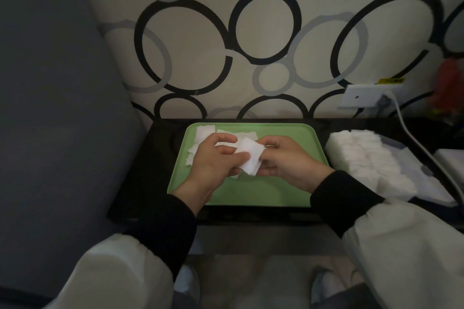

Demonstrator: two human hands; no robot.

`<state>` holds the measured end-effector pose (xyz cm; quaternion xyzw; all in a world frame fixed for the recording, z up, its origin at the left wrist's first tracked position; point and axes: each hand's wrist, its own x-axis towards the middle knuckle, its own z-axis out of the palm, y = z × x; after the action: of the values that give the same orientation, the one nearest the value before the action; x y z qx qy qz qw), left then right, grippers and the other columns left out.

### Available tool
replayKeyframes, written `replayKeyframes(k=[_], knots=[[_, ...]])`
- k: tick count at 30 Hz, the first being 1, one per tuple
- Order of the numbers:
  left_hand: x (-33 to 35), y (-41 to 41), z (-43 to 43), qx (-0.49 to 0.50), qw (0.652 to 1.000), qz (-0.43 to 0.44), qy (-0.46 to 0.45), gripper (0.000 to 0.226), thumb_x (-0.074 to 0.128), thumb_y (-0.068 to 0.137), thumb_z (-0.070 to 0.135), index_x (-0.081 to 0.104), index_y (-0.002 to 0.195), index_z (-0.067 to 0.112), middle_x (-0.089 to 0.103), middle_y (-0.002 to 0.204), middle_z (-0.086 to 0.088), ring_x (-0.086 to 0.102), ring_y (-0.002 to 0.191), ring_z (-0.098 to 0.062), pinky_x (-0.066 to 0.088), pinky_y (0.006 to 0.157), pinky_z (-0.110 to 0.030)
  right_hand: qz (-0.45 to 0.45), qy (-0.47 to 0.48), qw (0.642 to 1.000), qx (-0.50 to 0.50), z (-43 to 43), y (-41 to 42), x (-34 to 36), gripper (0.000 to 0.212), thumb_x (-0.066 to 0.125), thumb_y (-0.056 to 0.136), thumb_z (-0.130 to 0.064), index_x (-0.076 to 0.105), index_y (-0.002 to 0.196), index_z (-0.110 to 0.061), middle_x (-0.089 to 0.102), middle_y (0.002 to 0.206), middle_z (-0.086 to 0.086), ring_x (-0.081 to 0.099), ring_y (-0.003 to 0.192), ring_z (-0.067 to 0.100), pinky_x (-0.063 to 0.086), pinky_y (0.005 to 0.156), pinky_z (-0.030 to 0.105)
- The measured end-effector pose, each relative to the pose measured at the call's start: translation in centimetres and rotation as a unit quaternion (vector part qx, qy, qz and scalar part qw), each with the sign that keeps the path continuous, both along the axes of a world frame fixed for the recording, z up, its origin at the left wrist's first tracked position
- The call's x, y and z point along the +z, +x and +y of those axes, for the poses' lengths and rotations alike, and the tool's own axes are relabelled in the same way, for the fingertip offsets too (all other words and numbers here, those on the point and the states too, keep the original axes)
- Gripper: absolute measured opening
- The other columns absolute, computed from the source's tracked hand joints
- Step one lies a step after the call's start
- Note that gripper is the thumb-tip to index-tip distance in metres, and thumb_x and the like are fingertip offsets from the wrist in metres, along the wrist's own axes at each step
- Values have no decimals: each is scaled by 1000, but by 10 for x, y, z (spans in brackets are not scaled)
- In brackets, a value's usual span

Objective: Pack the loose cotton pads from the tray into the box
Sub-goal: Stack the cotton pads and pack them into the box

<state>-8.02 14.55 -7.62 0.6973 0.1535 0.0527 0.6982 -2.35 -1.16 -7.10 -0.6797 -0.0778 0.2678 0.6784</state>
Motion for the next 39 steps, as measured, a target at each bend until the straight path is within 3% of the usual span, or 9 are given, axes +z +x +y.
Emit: replayKeyframes(k=[9,12,15,20,24,29,33,36,39], knots=[[-2,3,-13,2,998,-21,62,36,83,77,10,61,104,19,68,99,-13,68,73,-20,54,57,-26,13,10,1000,-9,-10,1,1,3,60,95,-9,62,93,-9,71,100,19,72,87,35,61,80,43],[-3,5,-19,-6,996,-29,89,36,82,77,10,60,105,19,65,93,-8,65,68,-18,52,55,-25,15,8,1000,-20,-15,2,2,17,61,96,-22,65,101,-6,70,106,16,72,90,38,59,85,49],[-4,7,-27,-14,994,-31,105,36,83,77,12,60,105,18,64,90,-6,63,66,-16,51,53,-24,11,11,1000,-4,-25,1,6,38,64,93,-37,66,111,-3,72,109,16,73,92,36,59,83,45],[-2,12,-35,-46,993,-21,108,41,86,75,22,60,107,20,66,89,-7,64,70,-17,46,50,-22,-50,-22,998,1,-45,0,4,27,72,86,-9,61,107,5,72,105,22,72,93,31,61,80,40],[-1,16,-40,-91,990,-14,110,42,84,77,19,62,112,17,66,94,-5,63,76,-15,48,56,-23,-54,-17,998,8,-61,2,2,12,69,89,-9,62,97,-6,73,94,11,71,89,25,60,81,41],[-1,22,-59,-170,984,10,53,47,80,81,18,63,124,17,71,110,-2,71,93,-15,56,72,-26,-64,-26,998,8,-92,2,5,25,70,88,-7,60,111,0,73,100,13,71,92,25,60,82,41],[0,26,-82,-165,986,-4,35,27,79,82,9,69,107,11,71,85,-7,67,71,-13,54,59,-21,-127,-107,986,8,-124,3,10,34,71,86,-3,63,118,-8,72,103,12,70,95,22,59,72,31],[-4,33,-103,-135,989,-23,49,18,76,84,5,68,100,8,66,82,-11,63,60,-12,53,55,-22,-203,-163,963,-67,-156,6,14,16,74,84,-4,71,98,-12,71,94,10,67,90,22,58,77,41],[-12,43,-128,-125,981,-57,139,14,78,83,15,69,94,15,69,84,-5,63,65,-13,51,60,-25,-234,-183,943,-149,-191,11,18,5,71,85,-5,69,90,-5,69,90,14,66,84,23,55,72,39]])
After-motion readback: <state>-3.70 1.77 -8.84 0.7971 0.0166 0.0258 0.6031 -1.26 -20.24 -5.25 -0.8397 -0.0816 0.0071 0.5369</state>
